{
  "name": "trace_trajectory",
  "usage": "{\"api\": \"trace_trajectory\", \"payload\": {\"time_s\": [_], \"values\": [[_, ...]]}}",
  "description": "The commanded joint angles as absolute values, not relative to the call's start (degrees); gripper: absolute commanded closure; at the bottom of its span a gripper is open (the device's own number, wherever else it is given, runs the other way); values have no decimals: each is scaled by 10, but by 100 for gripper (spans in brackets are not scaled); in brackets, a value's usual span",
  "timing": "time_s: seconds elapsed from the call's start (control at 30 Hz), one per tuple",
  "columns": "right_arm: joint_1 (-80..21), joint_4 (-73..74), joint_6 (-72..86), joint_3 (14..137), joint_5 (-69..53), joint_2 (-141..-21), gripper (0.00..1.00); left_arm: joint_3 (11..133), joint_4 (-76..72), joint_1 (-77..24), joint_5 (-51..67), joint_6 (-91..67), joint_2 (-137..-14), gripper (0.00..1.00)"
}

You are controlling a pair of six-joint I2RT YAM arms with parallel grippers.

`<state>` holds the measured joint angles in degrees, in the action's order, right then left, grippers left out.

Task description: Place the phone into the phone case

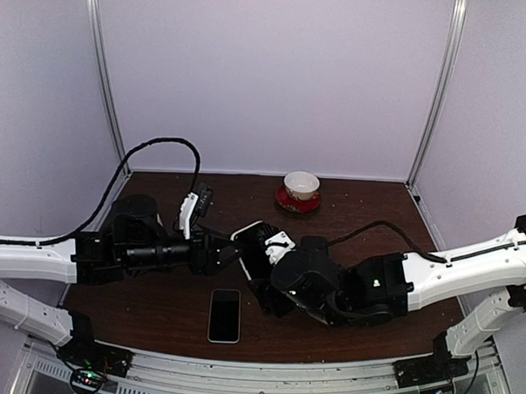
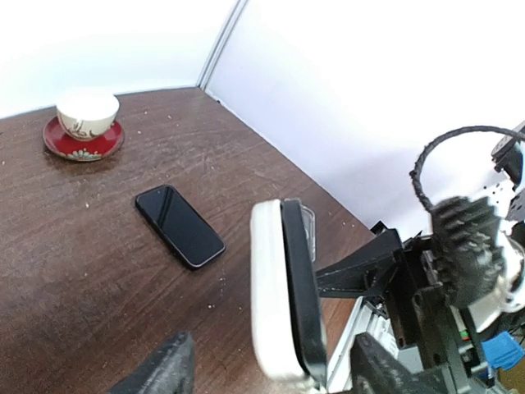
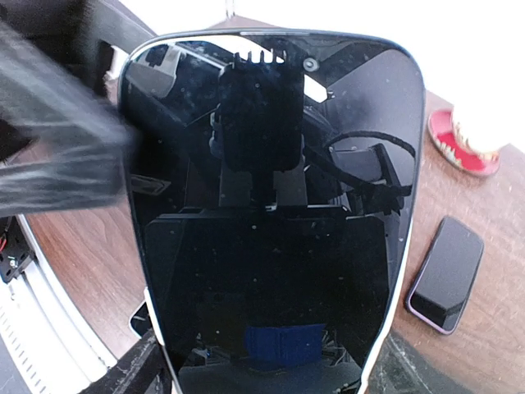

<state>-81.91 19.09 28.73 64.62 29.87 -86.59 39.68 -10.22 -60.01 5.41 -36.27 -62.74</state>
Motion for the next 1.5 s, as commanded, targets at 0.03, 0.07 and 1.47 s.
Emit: {"api": "trace_trajectory", "payload": {"time_s": [0.03,0.07,1.47], "values": [[-834,141,232,684,373,-859,64,399,-197,-607,84,-328,-637,46],[-835,140,231,683,374,-858,64,399,-197,-608,85,-326,-637,52],[-791,164,44,580,-85,-701,69,410,-133,-664,345,-91,-636,100]]}}
